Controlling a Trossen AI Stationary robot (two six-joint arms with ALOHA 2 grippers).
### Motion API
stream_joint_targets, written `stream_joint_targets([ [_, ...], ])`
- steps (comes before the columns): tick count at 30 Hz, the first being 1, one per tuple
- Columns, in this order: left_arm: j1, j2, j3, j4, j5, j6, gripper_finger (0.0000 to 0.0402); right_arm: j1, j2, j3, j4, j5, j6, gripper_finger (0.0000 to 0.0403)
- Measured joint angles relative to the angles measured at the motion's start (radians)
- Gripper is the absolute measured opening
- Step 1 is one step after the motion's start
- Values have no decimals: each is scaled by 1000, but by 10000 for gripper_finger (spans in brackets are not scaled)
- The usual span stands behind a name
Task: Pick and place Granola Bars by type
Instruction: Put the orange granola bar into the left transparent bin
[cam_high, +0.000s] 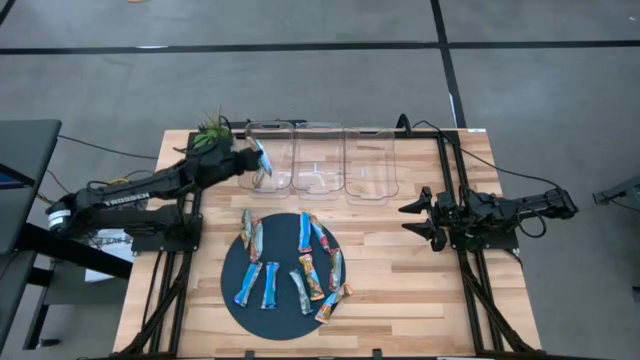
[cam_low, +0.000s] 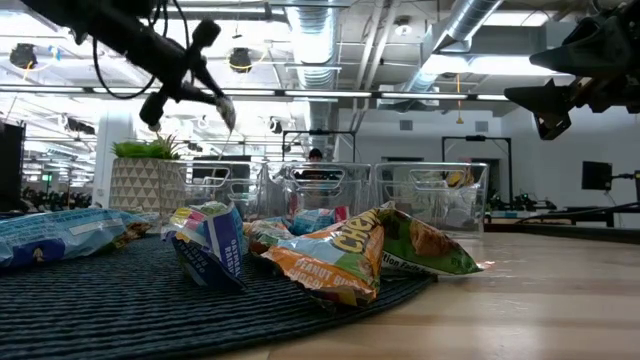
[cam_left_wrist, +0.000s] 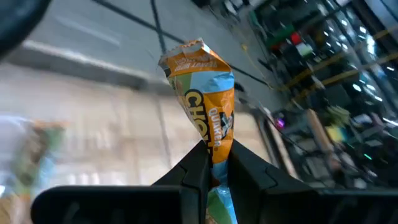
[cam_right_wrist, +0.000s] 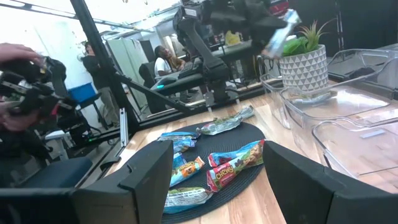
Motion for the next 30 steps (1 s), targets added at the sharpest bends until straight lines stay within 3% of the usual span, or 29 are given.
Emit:
stream_joint_targets([
  [6, 96, 55, 0, 13, 89, 120, 41, 0, 0, 0, 0, 0, 0, 244],
  [17, 106, 235, 0, 21, 249, 261, 41, 0, 0, 0, 0, 0, 0, 244],
  [30, 106, 313, 0, -40, 237, 357, 44, 0, 0, 0, 0, 0, 0, 244],
])
